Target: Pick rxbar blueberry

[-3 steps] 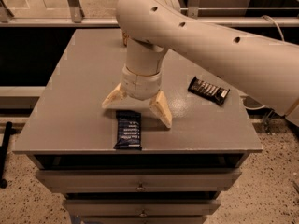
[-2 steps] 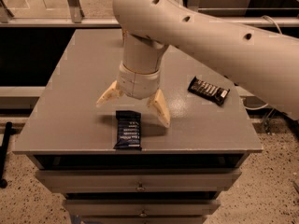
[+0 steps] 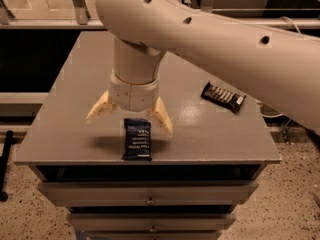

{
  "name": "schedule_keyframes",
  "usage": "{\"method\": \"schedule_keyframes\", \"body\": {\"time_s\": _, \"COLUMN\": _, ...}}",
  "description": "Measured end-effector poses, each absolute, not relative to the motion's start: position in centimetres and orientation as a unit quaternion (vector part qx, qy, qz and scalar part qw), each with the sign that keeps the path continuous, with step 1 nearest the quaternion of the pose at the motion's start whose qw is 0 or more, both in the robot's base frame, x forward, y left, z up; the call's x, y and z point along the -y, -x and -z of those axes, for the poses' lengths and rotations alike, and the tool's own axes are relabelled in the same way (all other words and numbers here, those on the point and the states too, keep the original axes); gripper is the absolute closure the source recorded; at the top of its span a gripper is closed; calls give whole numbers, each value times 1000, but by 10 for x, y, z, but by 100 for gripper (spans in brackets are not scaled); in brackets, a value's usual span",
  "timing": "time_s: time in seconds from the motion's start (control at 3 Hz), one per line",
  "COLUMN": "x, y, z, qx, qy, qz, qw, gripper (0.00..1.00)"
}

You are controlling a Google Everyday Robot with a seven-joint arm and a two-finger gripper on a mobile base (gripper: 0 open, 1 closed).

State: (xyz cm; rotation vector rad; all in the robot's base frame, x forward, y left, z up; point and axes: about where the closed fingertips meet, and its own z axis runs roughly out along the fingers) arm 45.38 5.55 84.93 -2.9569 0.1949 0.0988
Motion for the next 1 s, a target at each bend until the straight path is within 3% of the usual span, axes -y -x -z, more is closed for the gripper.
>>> {"method": "schedule_keyframes", "body": {"time_s": 0.33, "x": -55, "y": -459, "z": -836, "qx": -62, "qy": 994, "qz": -32, "qw": 79, "gripper": 0}}
{"method": "schedule_keyframes", "body": {"time_s": 1.0, "x": -42, "y": -467, "z": -822, "qx": -75, "qy": 994, "qz": -35, "qw": 66, "gripper": 48}}
